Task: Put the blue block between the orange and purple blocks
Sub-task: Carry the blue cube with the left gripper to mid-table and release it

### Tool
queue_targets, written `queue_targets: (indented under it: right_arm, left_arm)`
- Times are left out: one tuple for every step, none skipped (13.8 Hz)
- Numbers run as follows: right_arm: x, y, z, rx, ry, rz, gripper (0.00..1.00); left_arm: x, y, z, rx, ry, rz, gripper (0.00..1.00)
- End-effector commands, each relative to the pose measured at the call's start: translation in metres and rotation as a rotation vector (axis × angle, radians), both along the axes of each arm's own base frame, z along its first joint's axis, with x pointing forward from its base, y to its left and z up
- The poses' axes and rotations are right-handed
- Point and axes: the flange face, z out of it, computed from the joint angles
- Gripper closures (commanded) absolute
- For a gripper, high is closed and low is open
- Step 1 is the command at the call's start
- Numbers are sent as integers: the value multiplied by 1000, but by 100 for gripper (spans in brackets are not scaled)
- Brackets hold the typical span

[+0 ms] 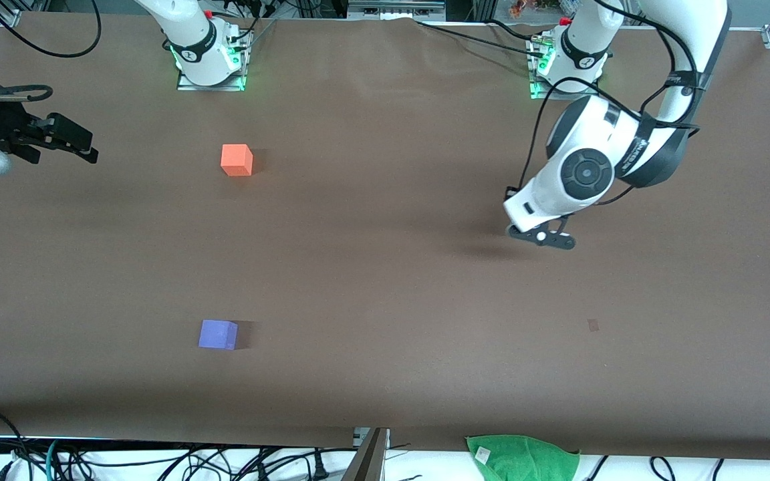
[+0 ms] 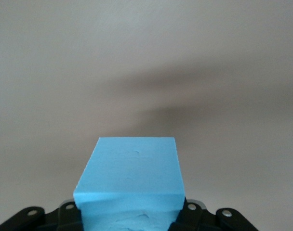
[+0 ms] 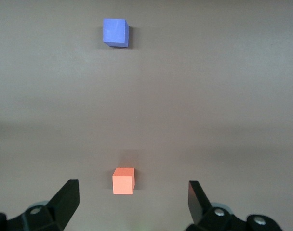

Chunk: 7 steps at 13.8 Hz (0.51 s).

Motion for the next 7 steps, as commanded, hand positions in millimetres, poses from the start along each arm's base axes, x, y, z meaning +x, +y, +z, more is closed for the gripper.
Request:
queue_targets:
  right_arm:
    - [-1, -3, 6, -6, 0, 16, 0]
    - [-1, -3, 6, -6, 0, 16, 0]
    - [-1, -3, 6, -5, -2, 16, 0]
    - [-1, -3, 6, -5, -2, 16, 0]
    - [-1, -4, 6, -4, -3, 14, 0]
    - [0, -5, 6, -5, -2, 13, 0]
    - [0, -6, 6, -5, -3, 9, 0]
  left_arm:
    - [31, -79, -12, -26, 24, 9, 87]
    - [29, -101, -29, -31, 47, 88, 87]
    - [28, -133, -38, -47, 28, 124, 87]
    - [26, -159, -51, -57, 6, 151, 87]
    - [26, -177, -66, -72, -13, 174, 87]
    - [25, -193, -80, -105, -44, 180, 87]
    - [20, -206, -97, -124, -64, 171, 87]
